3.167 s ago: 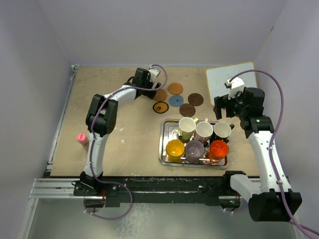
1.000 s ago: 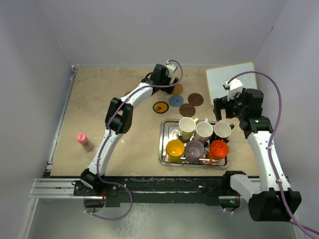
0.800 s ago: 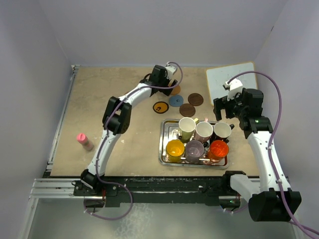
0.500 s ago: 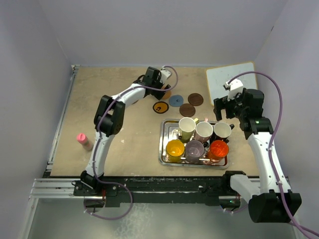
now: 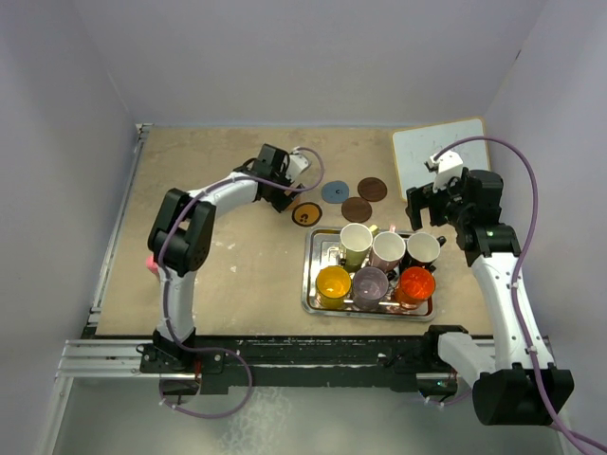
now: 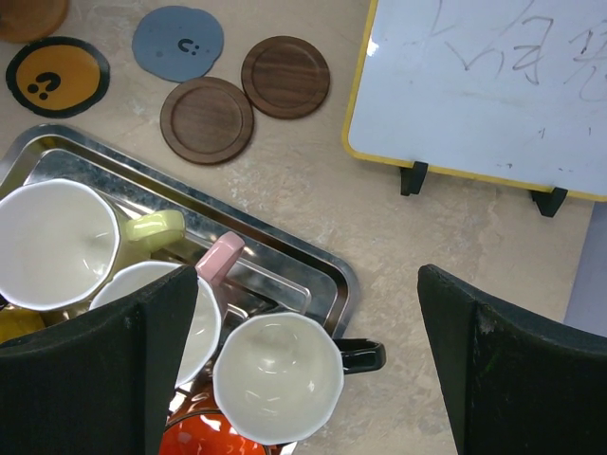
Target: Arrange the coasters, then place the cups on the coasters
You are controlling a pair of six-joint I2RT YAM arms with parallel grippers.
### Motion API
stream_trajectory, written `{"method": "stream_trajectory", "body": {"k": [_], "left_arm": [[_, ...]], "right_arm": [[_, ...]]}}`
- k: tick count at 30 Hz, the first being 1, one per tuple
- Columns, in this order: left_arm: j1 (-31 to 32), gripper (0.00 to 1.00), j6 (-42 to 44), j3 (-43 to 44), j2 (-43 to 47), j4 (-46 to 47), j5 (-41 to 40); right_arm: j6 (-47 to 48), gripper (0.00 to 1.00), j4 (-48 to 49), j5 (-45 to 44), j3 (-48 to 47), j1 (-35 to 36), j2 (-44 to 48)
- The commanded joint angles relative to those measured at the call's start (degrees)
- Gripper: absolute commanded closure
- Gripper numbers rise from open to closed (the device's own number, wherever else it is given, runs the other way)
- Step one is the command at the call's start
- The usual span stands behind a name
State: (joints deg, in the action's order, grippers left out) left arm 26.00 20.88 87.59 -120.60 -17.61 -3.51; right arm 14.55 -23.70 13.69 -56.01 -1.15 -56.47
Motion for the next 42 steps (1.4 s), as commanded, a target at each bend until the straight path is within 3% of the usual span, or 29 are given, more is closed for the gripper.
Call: {"method": "stream_trajectory", "body": {"k": [1, 16, 33, 42], "left_arm": [[-0.9, 0.08, 3.2, -7.1, 3.4, -5.1, -4.2], [-8.5, 0.07, 4.4, -19.5, 11.9, -4.6, -3.0], [-14.5, 0.07, 5.5, -21.4, 15.1, -5.1, -2.6], [-14.4, 0.07, -0.7, -16.1, 18.5, -1.9, 9.3]], "right_arm": [[-0.2, 0.00, 1.2, 2.0, -0.3, -0.2, 1.4], [-0.2, 0.00, 1.1, 2.2, -0.3, -0.2, 1.1], [-0.1, 0.00, 1.2, 2.4, -0.2, -0.2, 0.8], [0.0, 0.00, 1.2, 2.2, -0.2, -0.2, 0.7]]}}
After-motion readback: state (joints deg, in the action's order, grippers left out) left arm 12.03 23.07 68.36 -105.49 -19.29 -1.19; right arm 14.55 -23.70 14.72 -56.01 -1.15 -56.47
